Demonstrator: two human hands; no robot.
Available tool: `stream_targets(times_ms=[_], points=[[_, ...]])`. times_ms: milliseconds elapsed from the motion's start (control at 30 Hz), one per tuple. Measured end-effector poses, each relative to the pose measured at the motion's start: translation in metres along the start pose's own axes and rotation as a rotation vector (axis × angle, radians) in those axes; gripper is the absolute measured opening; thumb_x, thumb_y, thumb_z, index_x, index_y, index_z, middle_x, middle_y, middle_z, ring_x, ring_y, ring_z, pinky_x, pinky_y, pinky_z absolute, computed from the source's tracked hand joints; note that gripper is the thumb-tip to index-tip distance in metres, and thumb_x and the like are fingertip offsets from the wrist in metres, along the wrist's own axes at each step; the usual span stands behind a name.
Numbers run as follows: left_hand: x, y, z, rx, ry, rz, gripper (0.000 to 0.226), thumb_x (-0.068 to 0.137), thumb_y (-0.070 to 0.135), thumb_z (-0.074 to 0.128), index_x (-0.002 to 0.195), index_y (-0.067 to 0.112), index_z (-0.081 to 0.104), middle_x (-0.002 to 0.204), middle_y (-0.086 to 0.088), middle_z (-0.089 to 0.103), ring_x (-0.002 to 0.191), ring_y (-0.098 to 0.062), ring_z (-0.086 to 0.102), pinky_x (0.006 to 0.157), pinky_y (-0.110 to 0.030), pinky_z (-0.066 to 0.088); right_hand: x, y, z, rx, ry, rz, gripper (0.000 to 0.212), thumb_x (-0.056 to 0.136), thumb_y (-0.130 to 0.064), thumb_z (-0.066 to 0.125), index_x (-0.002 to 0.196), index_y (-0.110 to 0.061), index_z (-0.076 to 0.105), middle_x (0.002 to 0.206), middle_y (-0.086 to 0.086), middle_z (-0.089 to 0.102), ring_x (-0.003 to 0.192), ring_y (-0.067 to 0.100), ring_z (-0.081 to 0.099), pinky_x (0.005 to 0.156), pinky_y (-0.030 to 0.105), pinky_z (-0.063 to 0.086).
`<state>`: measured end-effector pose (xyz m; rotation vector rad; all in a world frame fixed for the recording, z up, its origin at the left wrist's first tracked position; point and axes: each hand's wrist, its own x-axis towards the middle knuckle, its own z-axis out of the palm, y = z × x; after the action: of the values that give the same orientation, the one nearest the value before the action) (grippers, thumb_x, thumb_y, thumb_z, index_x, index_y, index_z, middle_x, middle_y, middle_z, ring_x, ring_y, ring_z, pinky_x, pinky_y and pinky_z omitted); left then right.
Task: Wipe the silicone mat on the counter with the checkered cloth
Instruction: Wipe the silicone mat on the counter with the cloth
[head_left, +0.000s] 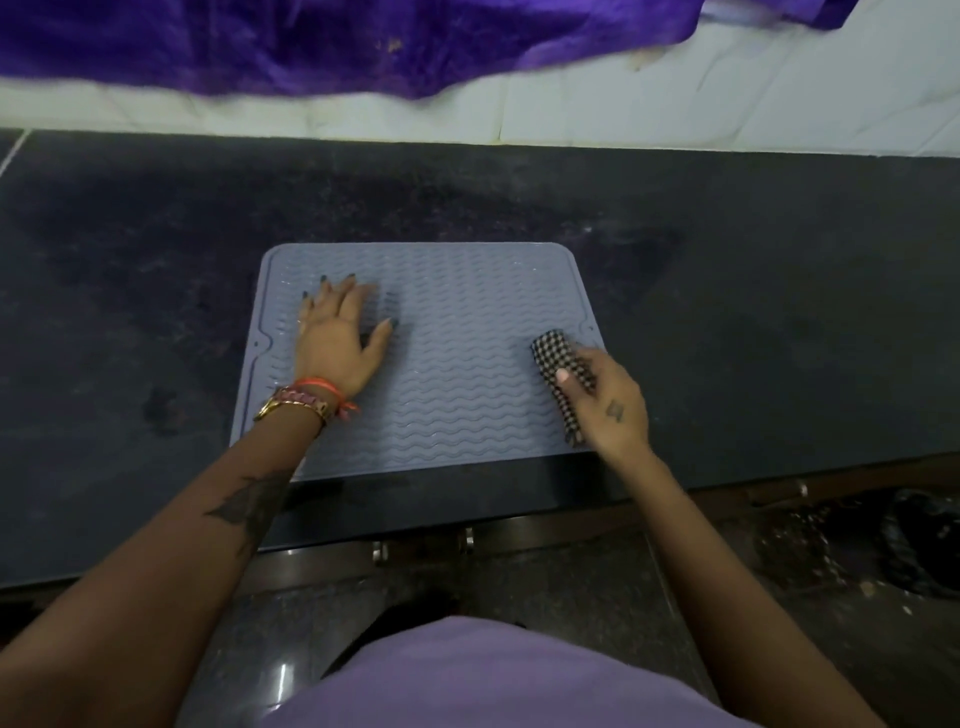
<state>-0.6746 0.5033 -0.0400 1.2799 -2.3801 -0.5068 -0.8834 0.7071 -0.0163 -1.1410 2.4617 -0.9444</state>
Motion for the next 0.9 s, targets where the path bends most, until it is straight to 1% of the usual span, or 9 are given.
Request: stream_targets(times_ms=[67, 133, 367, 467, 533, 600, 667, 833, 900], points=[[0.002, 0.009, 0.008, -0.007, -0.021, -0.02, 0.062, 0.089, 0.047, 0.041, 0.14, 0.012, 0.036, 0.152, -0.014, 0.029, 0.143, -0.034, 0.015, 0.117, -0.045, 0.002, 0.007, 0.006, -0.014, 0.107, 0.144, 0.087, 0.035, 0.091, -0.03, 0.054, 0.122, -0.014, 0.051, 0.12, 0.01, 0.06, 0.107, 0.026, 0.057, 0.082, 0.026, 0.039], [-0.001, 0.011, 0.017, 0.048, -0.043, -0.053, 0.069, 0.087, 0.054, 0.036, 0.142, 0.012, 0.033, 0.153, -0.011, 0.027, 0.144, -0.031, 0.014, 0.118, -0.044, 0.002, 0.007, 0.015, -0.024, -0.011, 0.278, 0.165, 0.034, 0.091, -0.032, 0.052, 0.118, -0.012, 0.048, 0.118, 0.012, 0.059, 0.104, 0.03, 0.057, 0.077, 0.028, 0.036], [0.0, 0.011, 0.026, 0.164, -0.021, -0.058, 0.08, 0.08, 0.067, 0.028, 0.14, 0.014, 0.037, 0.152, -0.008, 0.031, 0.143, -0.029, 0.017, 0.118, -0.046, 0.005, -0.005, 0.0, 0.009, -0.409, 0.219, -0.004, 0.037, 0.088, -0.024, 0.053, 0.118, -0.004, 0.044, 0.114, 0.02, 0.046, 0.1, 0.034, 0.049, 0.071, 0.038, 0.044], [-0.001, 0.012, 0.026, 0.168, -0.016, -0.059, 0.08, 0.08, 0.066, 0.028, 0.14, 0.014, 0.037, 0.151, -0.008, 0.032, 0.143, -0.029, 0.017, 0.118, -0.045, 0.005, 0.005, 0.002, 0.009, -0.232, 0.137, -0.069, 0.037, 0.087, -0.025, 0.056, 0.117, -0.005, 0.046, 0.113, 0.018, 0.048, 0.098, 0.031, 0.052, 0.074, 0.035, 0.044], [-0.002, 0.013, 0.025, 0.167, -0.013, -0.058, 0.079, 0.08, 0.066, 0.028, 0.14, 0.014, 0.038, 0.151, -0.008, 0.032, 0.143, -0.029, 0.018, 0.118, -0.046, 0.006, 0.022, 0.011, -0.008, 0.092, 0.054, 0.05, 0.036, 0.086, -0.025, 0.061, 0.116, -0.009, 0.049, 0.112, 0.01, 0.054, 0.101, 0.025, 0.055, 0.084, 0.036, 0.046], [-0.001, 0.014, 0.024, 0.172, -0.011, -0.06, 0.078, 0.08, 0.065, 0.029, 0.139, 0.014, 0.038, 0.151, -0.008, 0.033, 0.143, -0.029, 0.018, 0.118, -0.046, 0.006, 0.04, 0.02, -0.026, 0.247, 0.126, 0.175, 0.034, 0.086, -0.025, 0.061, 0.115, -0.011, 0.052, 0.109, 0.005, 0.059, 0.103, 0.024, 0.058, 0.09, 0.037, 0.048], [-0.002, 0.015, 0.024, 0.178, -0.012, -0.063, 0.078, 0.081, 0.064, 0.029, 0.14, 0.014, 0.038, 0.151, -0.008, 0.032, 0.143, -0.029, 0.019, 0.118, -0.046, 0.006, 0.053, 0.028, -0.035, 0.122, 0.2, 0.203, 0.035, 0.087, -0.027, 0.059, 0.117, -0.011, 0.05, 0.116, 0.009, 0.058, 0.106, 0.026, 0.056, 0.089, 0.032, 0.043], [-0.002, 0.017, 0.022, 0.178, -0.011, -0.067, 0.077, 0.081, 0.063, 0.031, 0.139, 0.014, 0.039, 0.151, -0.008, 0.032, 0.143, -0.029, 0.019, 0.118, -0.045, 0.006, 0.05, 0.016, -0.008, -0.278, 0.063, -0.088, 0.038, 0.086, -0.025, 0.059, 0.115, -0.006, 0.043, 0.117, 0.017, 0.048, 0.099, 0.033, 0.054, 0.076, 0.036, 0.044], [-0.003, 0.017, 0.022, 0.172, -0.011, -0.067, 0.077, 0.08, 0.063, 0.031, 0.139, 0.014, 0.039, 0.151, -0.008, 0.032, 0.143, -0.029, 0.019, 0.118, -0.045, 0.006, 0.053, 0.01, -0.007, -0.259, 0.019, -0.121, 0.038, 0.085, -0.026, 0.061, 0.114, -0.007, 0.045, 0.116, 0.014, 0.05, 0.099, 0.029, 0.054, 0.076, 0.034, 0.043]])
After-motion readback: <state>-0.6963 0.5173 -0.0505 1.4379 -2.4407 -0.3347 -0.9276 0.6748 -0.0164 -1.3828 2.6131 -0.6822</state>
